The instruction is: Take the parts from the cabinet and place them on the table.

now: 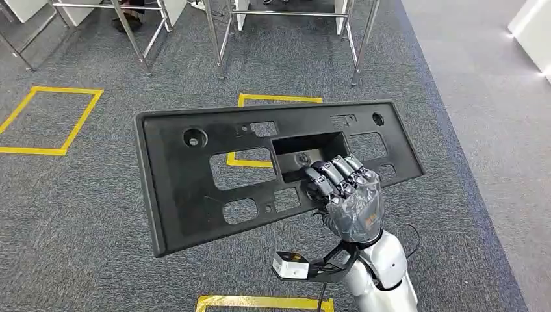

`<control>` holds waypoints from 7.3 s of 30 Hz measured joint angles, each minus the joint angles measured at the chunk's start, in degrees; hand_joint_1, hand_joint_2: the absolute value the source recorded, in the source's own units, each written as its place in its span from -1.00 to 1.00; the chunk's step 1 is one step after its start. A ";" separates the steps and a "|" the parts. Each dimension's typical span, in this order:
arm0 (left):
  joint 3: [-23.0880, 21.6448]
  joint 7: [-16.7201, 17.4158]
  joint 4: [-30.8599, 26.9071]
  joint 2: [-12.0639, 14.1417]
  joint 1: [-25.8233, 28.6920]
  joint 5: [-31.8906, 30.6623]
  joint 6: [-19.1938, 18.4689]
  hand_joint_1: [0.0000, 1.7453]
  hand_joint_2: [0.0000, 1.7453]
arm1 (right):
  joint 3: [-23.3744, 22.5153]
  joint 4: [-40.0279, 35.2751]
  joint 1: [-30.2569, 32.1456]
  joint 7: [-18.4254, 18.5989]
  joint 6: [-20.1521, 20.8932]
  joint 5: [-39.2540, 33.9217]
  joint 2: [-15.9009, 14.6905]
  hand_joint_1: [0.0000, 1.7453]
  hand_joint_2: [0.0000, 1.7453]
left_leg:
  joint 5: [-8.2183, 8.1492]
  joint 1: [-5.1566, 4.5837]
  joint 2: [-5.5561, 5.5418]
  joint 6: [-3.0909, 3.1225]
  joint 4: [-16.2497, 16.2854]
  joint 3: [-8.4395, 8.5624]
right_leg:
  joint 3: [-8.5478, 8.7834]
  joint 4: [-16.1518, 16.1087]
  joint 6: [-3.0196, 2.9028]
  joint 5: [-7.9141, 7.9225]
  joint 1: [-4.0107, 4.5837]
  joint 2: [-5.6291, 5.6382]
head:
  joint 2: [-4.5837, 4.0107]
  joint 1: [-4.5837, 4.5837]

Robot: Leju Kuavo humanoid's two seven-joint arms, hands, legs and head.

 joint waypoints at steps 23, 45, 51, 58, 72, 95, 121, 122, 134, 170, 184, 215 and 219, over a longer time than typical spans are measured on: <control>-0.02 -0.20 0.00 -0.50 0.91 -1.64 0.26 -1.00 1.00 | -0.04 -0.44 0.58 0.00 0.00 -0.68 -0.02 1.00 1.00 | -1.83 1.78 -0.15 -0.37 -1.12 3.64 | -1.93 0.79 4.01 3.38 -2.69 -0.32 | -0.02 0.00; -0.02 2.54 0.02 0.11 -1.02 -3.02 -3.67 -1.00 1.00 | -0.17 -0.17 -0.29 -0.02 0.00 -0.61 0.81 1.00 1.00 | 3.21 -1.12 -2.81 2.89 -0.36 -2.70 | 4.47 4.13 -0.68 -4.70 1.31 1.95 | 0.00 -0.02; -0.02 2.56 0.02 0.11 -0.87 -3.04 -3.72 -1.00 1.00 | -0.17 0.07 -0.35 -0.02 0.00 -0.66 0.81 1.00 1.00 | 0.29 -0.57 -2.85 2.18 -0.55 0.54 | -5.59 13.27 1.91 -7.15 -1.11 1.04 | 0.00 -0.05; -0.02 2.51 0.02 -0.11 -1.09 -3.10 -3.69 -1.00 1.00 | -0.26 0.26 -0.37 0.02 0.00 -0.68 0.81 1.00 1.00 | -1.93 -0.23 -2.44 -0.35 -0.84 3.32 | -2.23 0.05 -0.42 1.54 -0.50 0.30 | 0.00 -0.07; -0.02 2.56 0.02 0.02 -0.99 -3.15 -3.67 -1.00 1.00 | -0.33 0.26 -0.49 0.00 0.00 -0.63 1.09 1.00 1.00 | 3.82 -1.02 -2.63 0.73 1.02 -5.31 | 6.36 -1.16 -0.36 -5.11 -0.27 1.58 | 0.00 -0.09; -0.02 2.93 0.02 -0.22 -1.07 -2.73 -3.36 -1.00 1.00 | -0.46 0.52 -0.66 0.00 0.00 -0.63 1.31 1.00 1.00 | -8.52 -0.35 -3.13 -0.85 16.86 -7.24 | 2.73 -1.30 -2.10 -1.28 -0.54 0.96 | 0.00 0.02; -0.02 3.10 0.00 -0.35 -0.97 -3.63 -3.50 -1.00 1.00 | -0.46 0.59 -0.80 -0.02 0.00 -0.66 1.31 1.00 1.00 | -1.14 -1.25 -3.36 0.50 1.64 1.00 | 0.15 -1.35 -2.04 1.35 0.15 1.13 | 0.00 0.07; -0.02 3.10 0.00 -0.35 -1.09 -3.65 -3.45 -1.00 1.00 | -0.46 0.59 -0.92 -0.02 0.00 -0.66 1.31 1.00 1.00 | -2.07 -1.13 -3.27 0.35 3.15 0.85 | 0.91 -1.60 -2.16 1.17 0.06 1.03 | 0.00 0.09; -0.02 3.23 0.00 -0.11 -1.04 -3.67 -3.43 -1.00 1.00 | -0.46 0.66 -0.87 -0.07 0.00 -0.66 1.55 1.00 1.00 | 0.81 -0.38 -3.09 0.26 1.74 -3.12 | 3.22 0.18 0.39 -2.92 -0.47 1.02 | -0.02 0.07; -0.02 3.30 0.00 -0.22 -1.27 -3.87 -3.39 -1.00 1.00 | -0.22 0.96 -1.76 -0.09 0.00 -0.83 2.21 1.00 1.00 | 0.24 -0.38 -3.14 2.39 -0.28 0.03 | 0.16 8.67 0.83 -6.16 -0.29 1.00 | 0.00 -0.04; -0.02 3.30 -0.02 -0.28 -1.38 -3.96 -3.39 -1.00 1.00 | -0.22 1.01 -1.36 -0.02 0.00 -0.81 2.27 1.00 1.00 | -5.70 0.16 -3.09 -1.04 4.62 5.11 | -0.95 0.80 -1.36 0.35 -0.75 0.71 | 0.00 0.04; -0.02 3.41 0.02 -0.31 -1.22 -3.87 -3.17 -1.00 1.00 | 0.00 1.11 -1.13 0.00 0.00 -1.09 2.56 1.00 1.00 | -2.25 0.04 -3.17 -0.90 6.98 2.09 | -0.93 -0.41 -1.25 1.11 -0.96 0.75 | -0.02 0.04; -0.02 3.41 0.02 -0.28 -1.14 -3.85 -3.17 -1.00 1.00 | 0.00 1.11 -0.89 -0.02 0.00 -1.09 2.56 1.00 1.00 | -9.25 0.02 -3.14 -1.21 18.01 -7.52 | 2.10 -0.54 -1.80 -1.44 -0.60 0.90 | 0.00 0.02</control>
